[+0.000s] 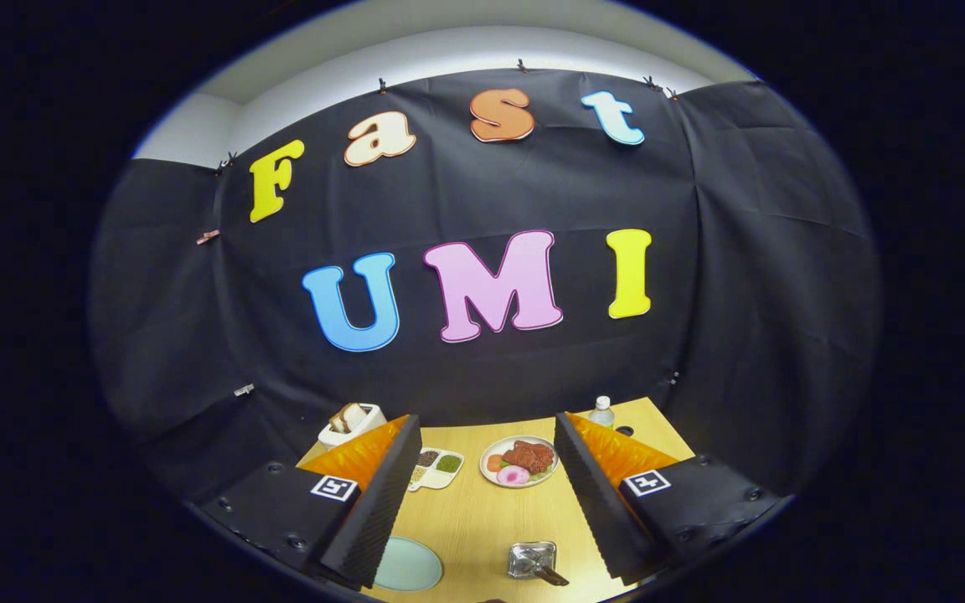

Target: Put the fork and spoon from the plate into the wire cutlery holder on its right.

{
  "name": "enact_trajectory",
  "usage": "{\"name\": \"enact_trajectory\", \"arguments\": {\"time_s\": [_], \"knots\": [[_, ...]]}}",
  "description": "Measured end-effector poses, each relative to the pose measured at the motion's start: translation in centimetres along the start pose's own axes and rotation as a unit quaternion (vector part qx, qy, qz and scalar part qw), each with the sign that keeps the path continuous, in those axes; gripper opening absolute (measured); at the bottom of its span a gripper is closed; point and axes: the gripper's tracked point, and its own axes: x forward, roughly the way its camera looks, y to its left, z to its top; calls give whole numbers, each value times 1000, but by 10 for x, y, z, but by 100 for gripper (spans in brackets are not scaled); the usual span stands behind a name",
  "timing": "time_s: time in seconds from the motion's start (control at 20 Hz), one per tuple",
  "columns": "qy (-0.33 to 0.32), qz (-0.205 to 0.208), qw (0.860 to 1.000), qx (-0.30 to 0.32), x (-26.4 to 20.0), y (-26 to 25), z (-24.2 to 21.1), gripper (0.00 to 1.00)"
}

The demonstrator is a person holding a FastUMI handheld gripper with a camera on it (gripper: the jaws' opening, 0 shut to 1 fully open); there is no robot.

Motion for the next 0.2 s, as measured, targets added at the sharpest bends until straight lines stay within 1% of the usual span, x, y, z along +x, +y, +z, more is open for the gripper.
{"name": "enact_trajectory", "arguments": {"time_s": [0.1, 0.2], "knots": [[-6, 17, 1000, -3, 0, -5, 1, 99], [-12, 25, 999, -23, 2, -19, -4, 99]]}}
